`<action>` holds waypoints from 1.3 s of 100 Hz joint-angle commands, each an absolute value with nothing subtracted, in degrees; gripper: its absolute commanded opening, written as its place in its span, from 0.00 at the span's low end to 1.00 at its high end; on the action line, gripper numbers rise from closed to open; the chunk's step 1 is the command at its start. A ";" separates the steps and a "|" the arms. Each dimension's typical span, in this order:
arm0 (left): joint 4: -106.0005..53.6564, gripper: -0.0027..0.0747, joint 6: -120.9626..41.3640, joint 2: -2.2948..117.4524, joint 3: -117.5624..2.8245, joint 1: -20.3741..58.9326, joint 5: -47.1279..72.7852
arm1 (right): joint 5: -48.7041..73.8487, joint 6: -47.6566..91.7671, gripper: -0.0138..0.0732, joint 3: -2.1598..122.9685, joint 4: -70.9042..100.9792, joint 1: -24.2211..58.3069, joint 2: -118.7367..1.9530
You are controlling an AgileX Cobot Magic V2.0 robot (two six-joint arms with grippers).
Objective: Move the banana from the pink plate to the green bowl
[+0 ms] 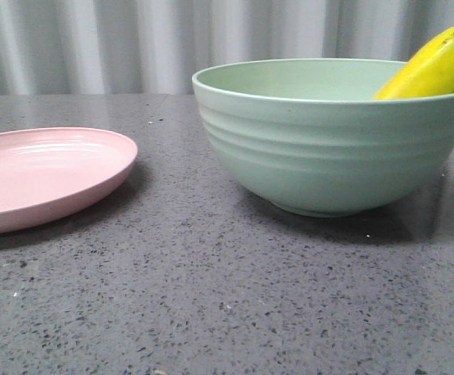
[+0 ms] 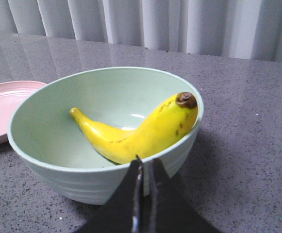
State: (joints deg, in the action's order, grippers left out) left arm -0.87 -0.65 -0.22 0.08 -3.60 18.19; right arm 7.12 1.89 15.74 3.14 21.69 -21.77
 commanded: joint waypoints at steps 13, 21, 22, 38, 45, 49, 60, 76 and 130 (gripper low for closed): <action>-1.32 0.01 0.00 -1.87 0.51 -3.75 14.23 | 2.56 2.42 0.08 17.07 2.36 21.75 -22.01; -1.32 0.01 0.00 -1.87 0.51 -3.75 14.23 | 1.50 2.42 0.08 16.19 2.36 21.75 -21.60; -1.32 0.01 0.00 -1.87 0.51 -3.75 14.23 | 1.17 2.42 0.08 16.05 2.36 21.75 -21.35; -1.32 0.01 0.00 -1.87 0.51 -3.75 14.23 | -7.87 2.42 0.08 9.23 2.36 17.47 -17.93; -1.32 0.01 0.00 -1.87 0.51 -3.75 14.23 | -12.66 2.32 0.08 5.67 2.36 13.45 -15.11; -1.32 0.01 0.00 -1.87 0.51 -3.75 14.23 | -14.49 2.11 0.08 3.90 2.36 10.74 -13.37; -1.32 0.01 0.00 -1.87 0.51 -3.75 14.23 | -14.93 0.42 0.08 0.97 2.36 3.51 -7.90; -1.32 0.01 0.00 -1.87 0.51 -3.75 14.23 | -10.90 0.41 0.08 -1.73 2.18 -3.48 -2.15; -1.32 0.01 0.00 -1.87 0.51 -3.75 14.23 | 17.73 1.20 0.08 -1.73 1.67 -5.77 1.96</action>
